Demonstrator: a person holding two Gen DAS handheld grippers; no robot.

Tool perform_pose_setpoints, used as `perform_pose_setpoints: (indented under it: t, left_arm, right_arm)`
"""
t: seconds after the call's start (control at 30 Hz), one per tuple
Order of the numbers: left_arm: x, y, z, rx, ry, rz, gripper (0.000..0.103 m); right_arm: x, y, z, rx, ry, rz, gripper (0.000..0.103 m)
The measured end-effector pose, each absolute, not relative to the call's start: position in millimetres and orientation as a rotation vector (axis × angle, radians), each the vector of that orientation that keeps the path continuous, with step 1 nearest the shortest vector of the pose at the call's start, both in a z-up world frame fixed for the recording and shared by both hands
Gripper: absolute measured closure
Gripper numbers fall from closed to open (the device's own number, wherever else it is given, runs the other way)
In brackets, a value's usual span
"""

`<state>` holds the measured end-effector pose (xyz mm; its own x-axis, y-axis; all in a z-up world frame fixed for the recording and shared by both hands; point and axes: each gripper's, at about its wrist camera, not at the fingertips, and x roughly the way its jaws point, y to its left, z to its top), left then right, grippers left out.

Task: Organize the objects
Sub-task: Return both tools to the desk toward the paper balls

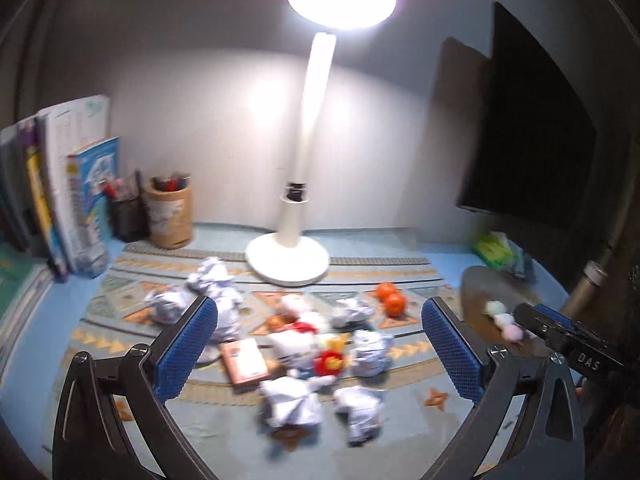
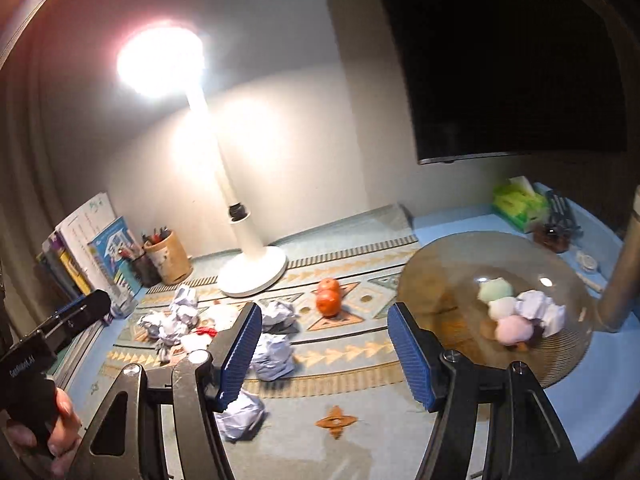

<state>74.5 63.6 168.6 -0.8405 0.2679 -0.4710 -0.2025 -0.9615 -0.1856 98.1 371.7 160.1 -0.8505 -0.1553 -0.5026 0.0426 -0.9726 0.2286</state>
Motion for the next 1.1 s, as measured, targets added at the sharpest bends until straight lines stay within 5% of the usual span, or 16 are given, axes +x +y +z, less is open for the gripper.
perform_pose_setpoints:
  t: [0.33, 1.1]
  left_arm:
    - [39.3, -23.4, 37.0, -1.075, -0.392, 2.836, 0.001]
    - [57.1, 19.4, 41.1, -0.985, -0.026, 2.833, 0.001]
  right_arm:
    - [62.1, 295.8, 54.0, 0.959, -0.158, -2.748, 0.034]
    - [47.9, 286.2, 40.6, 1.082, -0.052, -2.808, 0.034]
